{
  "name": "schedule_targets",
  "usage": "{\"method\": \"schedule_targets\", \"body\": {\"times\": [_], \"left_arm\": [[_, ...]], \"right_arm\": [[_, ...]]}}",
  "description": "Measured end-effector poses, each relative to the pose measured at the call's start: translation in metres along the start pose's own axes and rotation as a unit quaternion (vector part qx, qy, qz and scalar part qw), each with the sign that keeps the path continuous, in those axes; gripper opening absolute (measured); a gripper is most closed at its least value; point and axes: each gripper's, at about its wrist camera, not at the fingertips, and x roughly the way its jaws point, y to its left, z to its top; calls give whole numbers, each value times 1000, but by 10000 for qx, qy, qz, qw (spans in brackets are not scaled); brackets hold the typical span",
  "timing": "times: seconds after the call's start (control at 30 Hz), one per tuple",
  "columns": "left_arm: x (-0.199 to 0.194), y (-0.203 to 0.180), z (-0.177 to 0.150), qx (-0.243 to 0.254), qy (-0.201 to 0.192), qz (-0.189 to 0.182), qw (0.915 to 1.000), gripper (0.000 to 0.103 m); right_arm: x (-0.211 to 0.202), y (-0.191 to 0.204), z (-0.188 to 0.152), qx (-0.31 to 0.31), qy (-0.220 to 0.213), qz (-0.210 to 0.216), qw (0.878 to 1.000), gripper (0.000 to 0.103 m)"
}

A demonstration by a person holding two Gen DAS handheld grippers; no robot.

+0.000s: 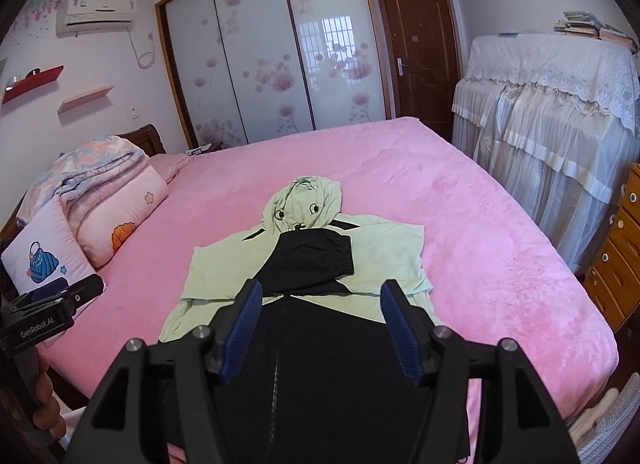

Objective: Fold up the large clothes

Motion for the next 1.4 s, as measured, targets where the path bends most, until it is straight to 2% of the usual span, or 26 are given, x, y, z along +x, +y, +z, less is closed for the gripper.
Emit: {"method": "schedule_targets", "body": {"times": [0.23,0.37,0.5,0.7,0.83,0.93,1.0,1.2,1.4], "left_arm": [[-10,19,-42,130,179,-132,9997,95],[12,39,-78,159,570,-199,9980,95],[50,69,-117,100,996,76,9950,95],[118,119,-166,-104,1876,286,9818,95],[147,155,-193,-715,2299,256,9703,94],[159,171,-207,-1055,2451,169,9636,94],[164,176,-214,-1068,2508,137,9620,94],[174,179,-224,-1097,2574,90,9600,94],[186,174,-224,-1043,2612,151,9595,94]], "right_arm": [[-12,-1,-36,-228,86,229,9994,63],[-6,-16,-63,-320,243,231,9989,63],[12,-43,-88,-256,558,129,9980,63],[45,-93,-124,-140,1060,-171,9941,63],[65,-121,-145,-179,1393,-594,9883,63],[79,-141,-159,-80,1667,-689,9836,63],[88,-152,-167,8,1833,-690,9806,63],[109,-185,-184,436,2237,-766,9707,63],[122,-204,-205,847,2553,-568,9615,63]]}}
